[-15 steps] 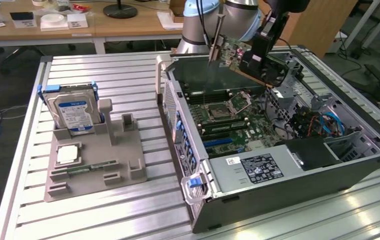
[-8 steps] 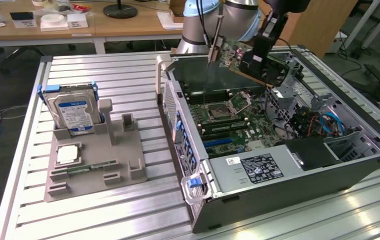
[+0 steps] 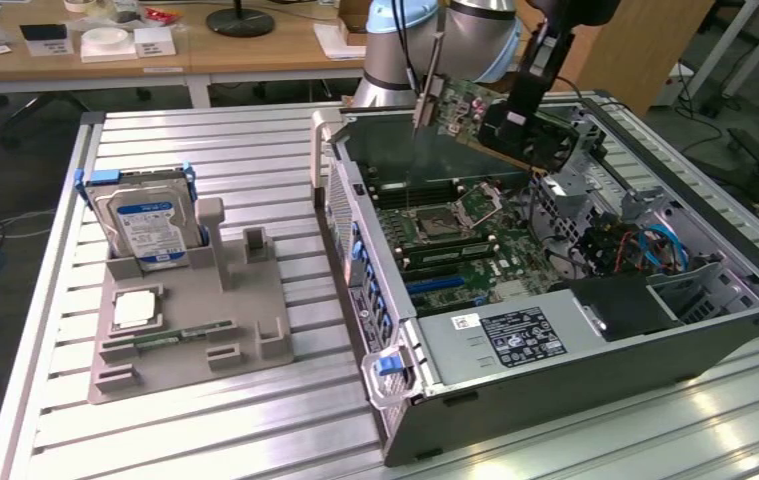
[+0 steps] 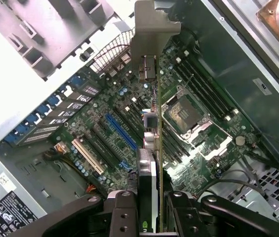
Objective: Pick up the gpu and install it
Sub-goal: 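Insert the gpu into the slot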
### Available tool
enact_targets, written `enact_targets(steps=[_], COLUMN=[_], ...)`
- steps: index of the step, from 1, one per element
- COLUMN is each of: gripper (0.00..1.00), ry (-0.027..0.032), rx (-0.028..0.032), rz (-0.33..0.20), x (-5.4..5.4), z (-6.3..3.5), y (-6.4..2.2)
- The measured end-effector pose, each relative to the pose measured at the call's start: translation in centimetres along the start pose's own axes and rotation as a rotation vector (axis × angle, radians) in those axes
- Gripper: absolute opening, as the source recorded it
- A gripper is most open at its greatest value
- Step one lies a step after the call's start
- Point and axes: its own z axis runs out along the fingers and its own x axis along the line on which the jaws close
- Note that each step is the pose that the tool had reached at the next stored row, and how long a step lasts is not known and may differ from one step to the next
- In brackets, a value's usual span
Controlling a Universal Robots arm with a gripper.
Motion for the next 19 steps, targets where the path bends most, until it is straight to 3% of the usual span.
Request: enact_targets(steps=[19], gripper=[0.28], ry=[0.0077], rx=[0.0017], rz=[-0.168], x=[0.07], z=[0.03], y=[-0.06])
